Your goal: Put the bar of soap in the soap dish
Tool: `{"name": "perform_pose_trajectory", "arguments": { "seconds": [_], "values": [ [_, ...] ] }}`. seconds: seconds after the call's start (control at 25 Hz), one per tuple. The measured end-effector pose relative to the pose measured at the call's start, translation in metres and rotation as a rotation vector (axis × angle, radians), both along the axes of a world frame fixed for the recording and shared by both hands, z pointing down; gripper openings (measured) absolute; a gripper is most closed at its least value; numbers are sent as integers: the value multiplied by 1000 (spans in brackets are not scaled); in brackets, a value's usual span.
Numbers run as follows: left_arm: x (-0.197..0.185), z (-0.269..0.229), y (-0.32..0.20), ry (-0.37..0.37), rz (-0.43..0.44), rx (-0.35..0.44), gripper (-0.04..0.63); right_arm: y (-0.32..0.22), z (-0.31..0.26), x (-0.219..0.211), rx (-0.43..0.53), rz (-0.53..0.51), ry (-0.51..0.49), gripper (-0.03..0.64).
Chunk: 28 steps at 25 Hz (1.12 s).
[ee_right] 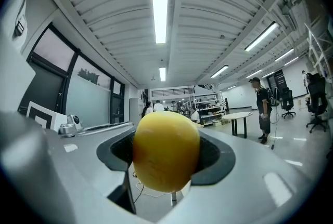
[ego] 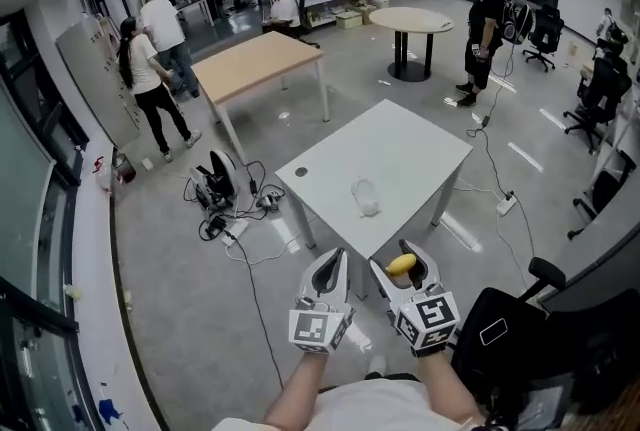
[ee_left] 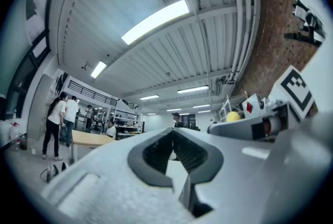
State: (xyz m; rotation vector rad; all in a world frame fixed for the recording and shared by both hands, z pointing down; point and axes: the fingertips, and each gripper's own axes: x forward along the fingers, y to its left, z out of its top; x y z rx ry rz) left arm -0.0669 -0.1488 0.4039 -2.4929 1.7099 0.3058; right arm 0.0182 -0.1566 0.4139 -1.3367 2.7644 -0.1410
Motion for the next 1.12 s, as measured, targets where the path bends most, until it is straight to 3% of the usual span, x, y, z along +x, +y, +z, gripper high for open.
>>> {"name": "perform_pose_trajectory", "arguments": {
  "seconds": [0.24,0.6,0.88,1.12],
  "values": [
    [22,1,-29,-42,-16,-64,2,-39,16,25,-42,5,-35,291],
    [25,31,-70,-45,-20,-107,2,-66,46,15,-84,-29,-17,291],
    [25,40,-144,-4,49,-86,2,-134,47,11,-77,12,21,291],
    [-6,4,-207,7,21,-38,2,-204,21,-16,-13,18,44,291]
  ]
}}
